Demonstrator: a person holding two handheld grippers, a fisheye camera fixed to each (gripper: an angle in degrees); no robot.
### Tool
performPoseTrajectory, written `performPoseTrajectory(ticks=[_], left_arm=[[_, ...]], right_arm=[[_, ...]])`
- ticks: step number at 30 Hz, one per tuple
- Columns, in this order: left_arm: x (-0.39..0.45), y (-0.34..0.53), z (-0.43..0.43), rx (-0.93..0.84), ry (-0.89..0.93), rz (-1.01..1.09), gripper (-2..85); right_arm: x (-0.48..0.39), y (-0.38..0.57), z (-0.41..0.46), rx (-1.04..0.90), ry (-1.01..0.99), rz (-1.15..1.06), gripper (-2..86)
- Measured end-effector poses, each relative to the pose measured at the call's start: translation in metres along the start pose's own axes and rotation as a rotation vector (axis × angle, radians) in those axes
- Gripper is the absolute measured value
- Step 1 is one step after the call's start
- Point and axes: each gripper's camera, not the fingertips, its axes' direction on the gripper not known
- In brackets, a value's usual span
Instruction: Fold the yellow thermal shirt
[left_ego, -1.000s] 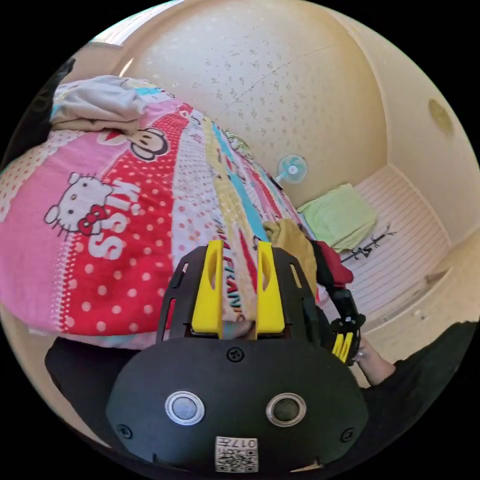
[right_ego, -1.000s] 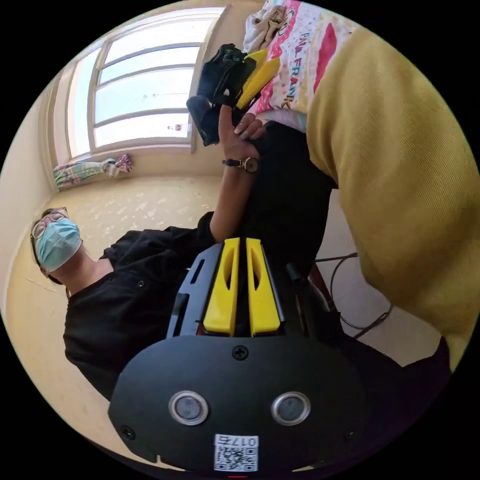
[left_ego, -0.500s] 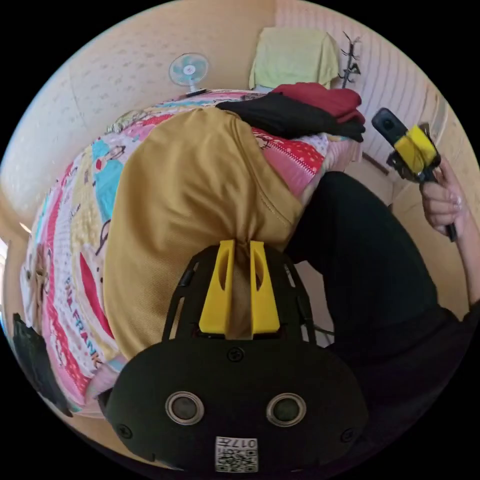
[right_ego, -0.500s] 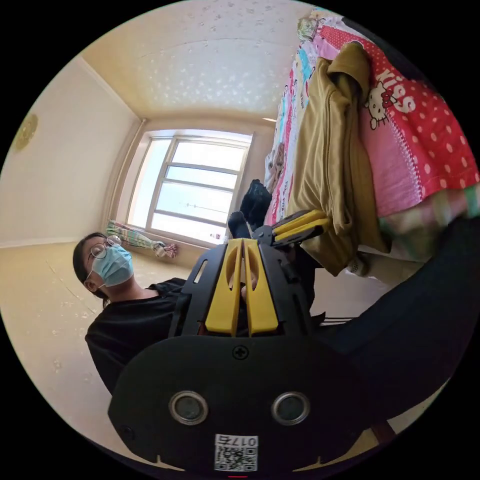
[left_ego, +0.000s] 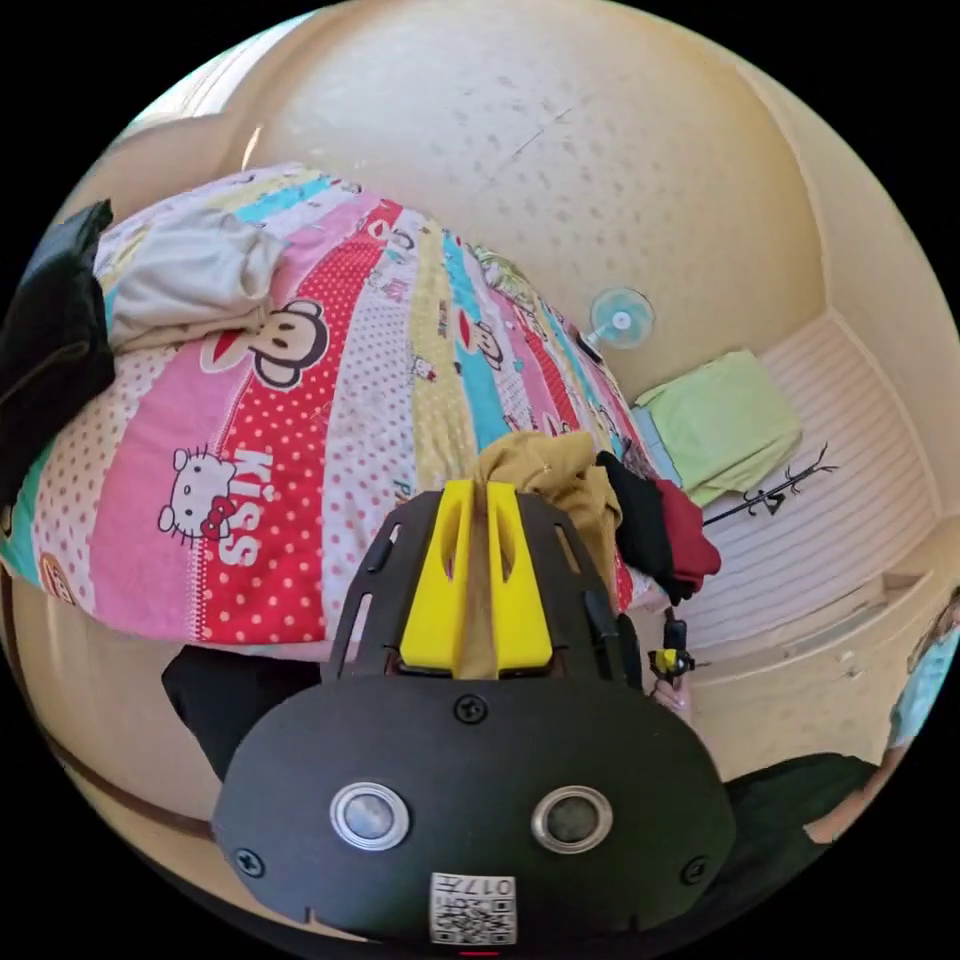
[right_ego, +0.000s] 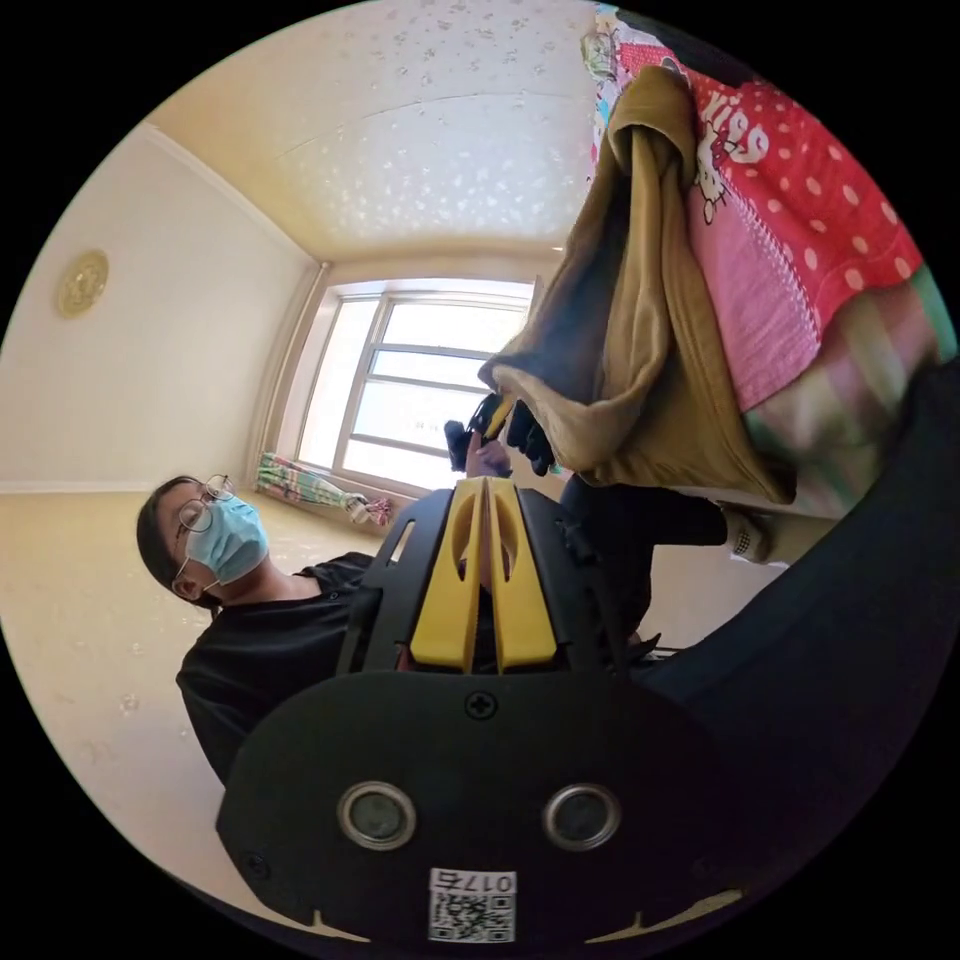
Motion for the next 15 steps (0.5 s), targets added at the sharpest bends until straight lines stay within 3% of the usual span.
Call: performPoseTrajectory(ticks=[5, 8, 11, 15], left_arm=[[-0.024, 0.027, 0.004, 0.016, 0.117, -0.039, 5.2], [-0.025, 0.022, 0.013, 0.016, 0.133, -0.083, 10.5], [-0.02, -0.012, 0.026, -0.012, 0.051, -0.091, 14.3], [-0.037, -0.064, 0.072, -0.063, -0.242, -0.184, 19.5]], right_arm=[[0.017, 0.001, -0.003, -0.009, -0.028, -0.037, 0.5], [0.015, 0.0, 0.0, -0.031, 0.011, -0.084, 0.5], [0.02, -0.002, 0.009, -0.073, 0.078, -0.05, 0.5], [0.021, -0.003, 0.027, -0.175, 0.149, -0.055, 0.6]])
